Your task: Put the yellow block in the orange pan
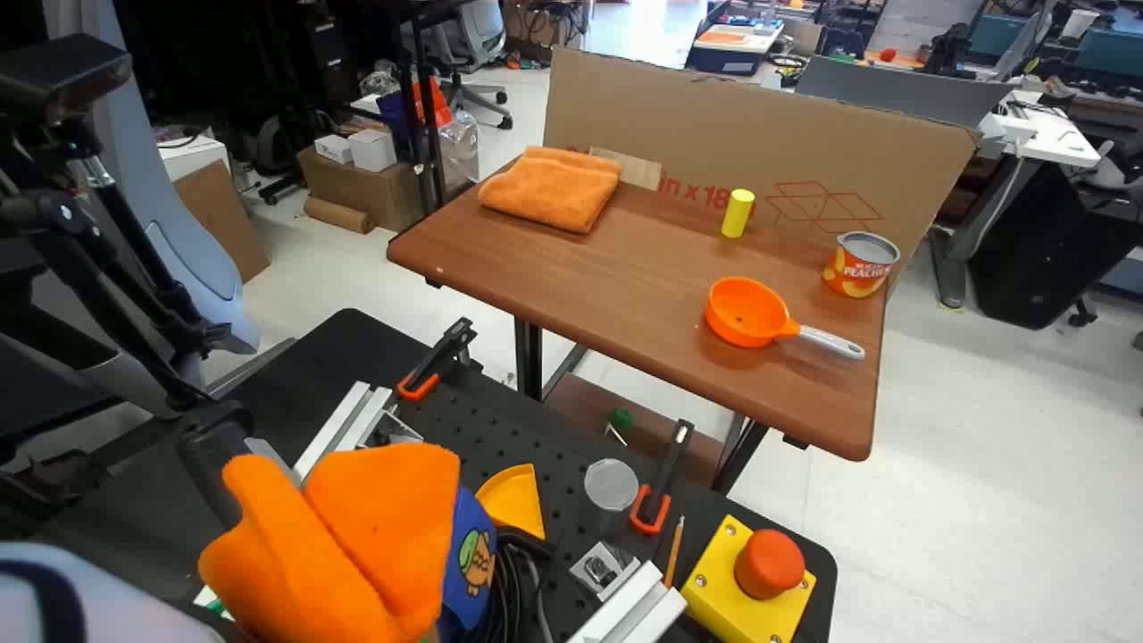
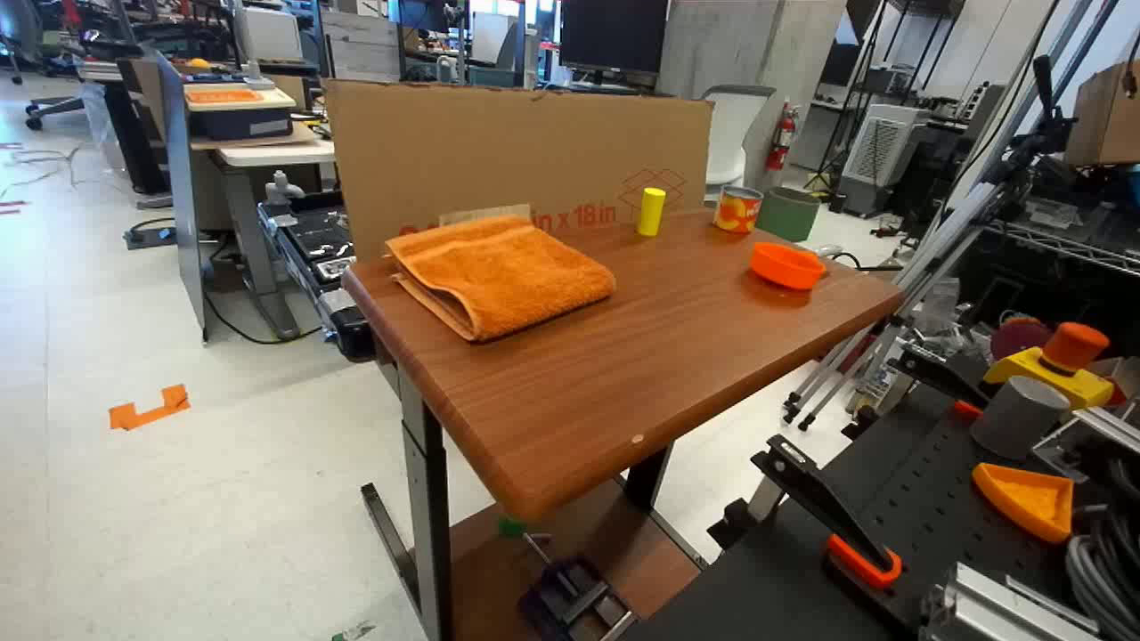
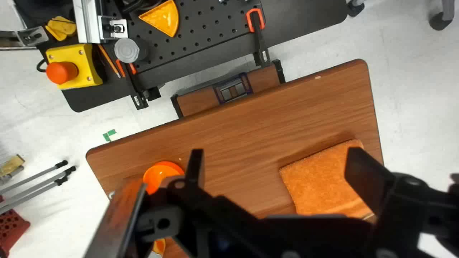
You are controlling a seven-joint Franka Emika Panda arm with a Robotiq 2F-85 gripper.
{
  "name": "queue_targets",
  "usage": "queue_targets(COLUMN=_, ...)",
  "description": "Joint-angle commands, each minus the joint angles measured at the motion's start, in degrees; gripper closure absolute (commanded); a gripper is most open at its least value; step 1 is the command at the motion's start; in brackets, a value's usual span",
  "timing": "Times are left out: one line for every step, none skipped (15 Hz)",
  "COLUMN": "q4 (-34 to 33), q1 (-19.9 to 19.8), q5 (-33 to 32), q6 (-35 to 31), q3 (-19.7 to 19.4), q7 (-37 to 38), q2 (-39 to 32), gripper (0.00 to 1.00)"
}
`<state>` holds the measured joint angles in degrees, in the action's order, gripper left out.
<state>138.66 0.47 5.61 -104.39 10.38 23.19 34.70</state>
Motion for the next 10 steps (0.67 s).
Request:
queue_targets(q4=-0.17, q1=0.18, q5=-0.12, q6=0.13, q3=-0.17, q7=0.08, q2=-0.05, gripper=0.0)
queue_targets(q4=-0.21, q1=0.18, q5=-0.12, q6=0.13, q3=-0.17, q7=0.08, q2=-0.05, gripper=0.0)
queue_targets(q4=-0.22, q1=0.18, q5=-0.12, q6=0.13, q3=-0.17, q7=0.08, q2=-0.05, gripper=0.0)
queue_targets(q4=-0.22, q1=0.18, q5=-0.12, q6=0.13, q3=-0.17, q7=0.08, q2=-0.05, gripper=0.0)
queue_targets(q4=-0.22, q1=0.18, q5=-0.12, q6=0.13, q3=-0.17, q7=0.08, q2=-0.05, gripper=0.0)
queue_targets(q4=-0.23, q1=0.18, q5=-0.12, q6=0.13, q3=-0.17, q7=0.08, q2=-0.05, gripper=0.0)
queue_targets(q4=-0.23, q1=0.18, q5=-0.12, q6=0.13, q3=-0.17, q7=0.08, q2=-0.05, gripper=0.0)
queue_targets(q4=-0.23, q1=0.18, q5=-0.12, q6=0.13, q3=-0.17, q7=0.08, q2=-0.05, gripper=0.0)
queue_targets(q4=-1.38, q1=-0.51, q5=-0.94, q6=0.21, q3=0.33, q7=1.21, q2=-1.95, gripper=0.0)
queue_targets(q4=-2.8, q1=-1.25, q5=-1.73, q6=-0.02, q3=0.56, q7=2.04, q2=-4.53, gripper=0.0)
